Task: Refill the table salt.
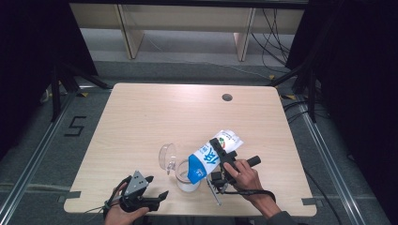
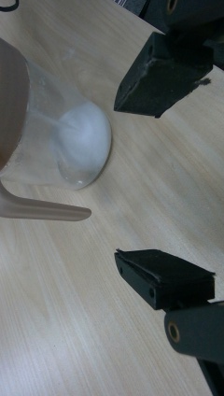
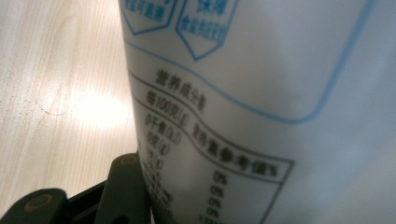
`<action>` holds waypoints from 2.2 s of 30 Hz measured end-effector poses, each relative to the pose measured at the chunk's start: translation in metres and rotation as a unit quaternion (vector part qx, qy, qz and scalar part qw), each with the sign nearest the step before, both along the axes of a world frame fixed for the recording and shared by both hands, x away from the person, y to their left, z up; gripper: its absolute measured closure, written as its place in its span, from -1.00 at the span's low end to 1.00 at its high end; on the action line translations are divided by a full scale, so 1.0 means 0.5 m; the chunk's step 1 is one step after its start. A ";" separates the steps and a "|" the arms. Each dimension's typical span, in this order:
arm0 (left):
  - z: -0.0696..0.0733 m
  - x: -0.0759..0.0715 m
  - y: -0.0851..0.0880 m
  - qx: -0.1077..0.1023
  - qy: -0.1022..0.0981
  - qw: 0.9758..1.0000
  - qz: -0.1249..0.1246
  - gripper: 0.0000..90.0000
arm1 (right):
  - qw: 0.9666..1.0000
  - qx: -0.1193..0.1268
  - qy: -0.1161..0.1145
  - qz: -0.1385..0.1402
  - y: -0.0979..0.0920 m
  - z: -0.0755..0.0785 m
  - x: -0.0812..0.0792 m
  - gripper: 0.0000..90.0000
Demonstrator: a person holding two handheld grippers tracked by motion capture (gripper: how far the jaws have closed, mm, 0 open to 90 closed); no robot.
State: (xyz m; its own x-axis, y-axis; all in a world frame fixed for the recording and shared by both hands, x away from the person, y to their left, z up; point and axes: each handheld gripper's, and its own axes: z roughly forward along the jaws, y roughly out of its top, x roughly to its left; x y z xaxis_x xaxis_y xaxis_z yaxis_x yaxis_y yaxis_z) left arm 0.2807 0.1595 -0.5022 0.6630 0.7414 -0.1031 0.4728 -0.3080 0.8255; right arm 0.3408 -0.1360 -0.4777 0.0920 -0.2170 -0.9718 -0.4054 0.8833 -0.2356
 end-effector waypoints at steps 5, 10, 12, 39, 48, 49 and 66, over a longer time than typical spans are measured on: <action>0.000 0.002 0.001 0.002 -0.005 1.000 -0.007 -0.50 | 1.000 0.030 0.004 0.001 0.000 -0.008 0.000 0.17; 0.000 0.002 0.002 0.003 -0.005 1.000 -0.007 -0.50 | 1.000 0.028 0.006 -0.006 -0.001 -0.009 0.000 0.17; 0.000 0.002 0.001 0.001 -0.004 1.000 -0.007 -0.50 | 1.000 0.029 0.007 -0.006 -0.001 -0.010 0.000 0.18; 0.000 0.002 0.001 0.001 -0.004 1.000 -0.007 -0.50 | 1.000 0.014 0.001 -0.006 0.000 -0.005 -0.001 0.20; 0.001 0.001 0.001 0.003 -0.004 1.000 -0.005 -0.49 | 1.000 0.025 0.003 -0.004 0.002 -0.005 -0.002 0.20; 0.000 0.002 0.001 0.001 -0.005 1.000 -0.006 -0.49 | 1.000 0.025 0.003 -0.005 0.002 -0.005 -0.002 0.20; 0.001 0.002 0.001 0.002 -0.004 1.000 -0.006 -0.49 | 1.000 0.018 -0.003 -0.007 -0.002 -0.003 -0.002 0.21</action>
